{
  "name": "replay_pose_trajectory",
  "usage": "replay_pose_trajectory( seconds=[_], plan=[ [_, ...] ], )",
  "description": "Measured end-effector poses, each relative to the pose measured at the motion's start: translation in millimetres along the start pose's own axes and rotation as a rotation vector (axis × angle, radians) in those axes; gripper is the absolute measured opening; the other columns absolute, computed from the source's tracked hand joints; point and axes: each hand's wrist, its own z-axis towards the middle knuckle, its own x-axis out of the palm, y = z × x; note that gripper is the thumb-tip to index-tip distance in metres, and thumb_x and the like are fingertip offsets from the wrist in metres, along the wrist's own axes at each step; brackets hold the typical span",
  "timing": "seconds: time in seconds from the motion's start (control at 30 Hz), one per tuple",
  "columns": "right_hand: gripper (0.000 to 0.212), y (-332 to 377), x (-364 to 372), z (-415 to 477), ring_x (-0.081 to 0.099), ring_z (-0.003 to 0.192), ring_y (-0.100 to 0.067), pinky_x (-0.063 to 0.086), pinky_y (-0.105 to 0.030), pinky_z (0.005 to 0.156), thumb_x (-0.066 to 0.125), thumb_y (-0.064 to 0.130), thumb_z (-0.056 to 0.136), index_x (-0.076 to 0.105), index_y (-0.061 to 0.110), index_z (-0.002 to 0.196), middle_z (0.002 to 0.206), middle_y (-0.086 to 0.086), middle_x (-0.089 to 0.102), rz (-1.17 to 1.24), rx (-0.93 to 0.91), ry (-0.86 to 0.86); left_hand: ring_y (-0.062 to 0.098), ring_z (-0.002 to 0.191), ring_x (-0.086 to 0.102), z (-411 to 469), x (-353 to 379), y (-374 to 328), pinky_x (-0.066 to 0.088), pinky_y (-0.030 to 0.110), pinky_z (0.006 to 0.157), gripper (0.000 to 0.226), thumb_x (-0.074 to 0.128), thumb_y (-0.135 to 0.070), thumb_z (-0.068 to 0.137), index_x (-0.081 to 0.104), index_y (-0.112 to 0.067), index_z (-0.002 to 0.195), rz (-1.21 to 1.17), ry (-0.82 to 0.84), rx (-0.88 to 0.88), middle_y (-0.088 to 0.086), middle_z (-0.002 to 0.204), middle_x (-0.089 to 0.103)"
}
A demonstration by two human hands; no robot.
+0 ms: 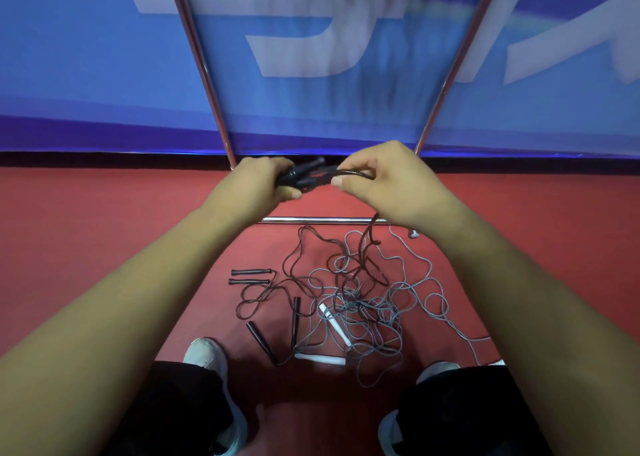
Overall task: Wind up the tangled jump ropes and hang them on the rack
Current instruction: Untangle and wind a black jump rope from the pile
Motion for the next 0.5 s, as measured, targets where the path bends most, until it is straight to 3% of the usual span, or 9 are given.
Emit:
replay_pose_trajectory(
  seconds=[0.1,0.2,0.33,0.43,0.5],
  plan=[
    [0.013,-4,-1,1,0.049,0.058,-0.003,0.035,-0.016,0.057,0.068,0.023,0.09,0.075,0.015,0.083,0.061,0.007,0.06,-0.047,-0.012,-0.041,0.024,0.081,0.052,-6,6,-14,0.036,0.03,0.069,0.027,0.071,-0.034,0.091,0.067,-0.017,0.11,0.07,0.267,0.074,-0.001,0.08,0.059],
    [0.012,-8,-7,2,0.057,0.069,-0.01,0.046,-0.027,0.071,0.069,0.025,0.089,0.075,0.016,0.084,0.071,0.004,0.067,-0.112,-0.034,-0.084,0.024,0.077,0.053,-11,4,-25,0.043,0.033,0.069,0.019,0.065,-0.036,0.094,0.066,-0.02,0.104,0.107,0.423,0.164,-0.003,0.078,0.062],
    [0.008,-15,-9,1,0.063,0.077,-0.016,0.051,-0.039,0.077,0.074,0.028,0.083,0.076,0.021,0.08,0.074,0.004,0.071,-0.134,-0.051,-0.107,0.003,0.059,0.048,-19,-6,-31,0.036,0.019,0.057,0.009,0.066,-0.028,0.096,0.061,-0.032,0.09,-0.003,0.573,0.294,-0.016,0.062,0.055],
    [0.01,-21,-13,4,0.062,0.069,-0.007,0.05,-0.03,0.07,0.08,0.029,0.078,0.078,0.02,0.078,0.067,0.009,0.07,-0.06,-0.008,-0.12,0.005,0.054,0.039,-25,-10,-35,0.034,0.017,0.053,0.01,0.065,-0.024,0.096,0.063,-0.028,0.087,-0.289,0.655,0.365,-0.013,0.059,0.047],
    [0.013,-24,-19,4,0.055,0.055,-0.002,0.043,-0.019,0.059,0.084,0.029,0.076,0.078,0.017,0.077,0.056,0.011,0.065,0.024,0.036,-0.116,0.01,0.053,0.037,-28,-9,-38,0.033,0.02,0.051,0.016,0.063,-0.026,0.094,0.065,-0.009,0.091,-0.509,0.688,0.371,-0.009,0.059,0.044]
  ],
)
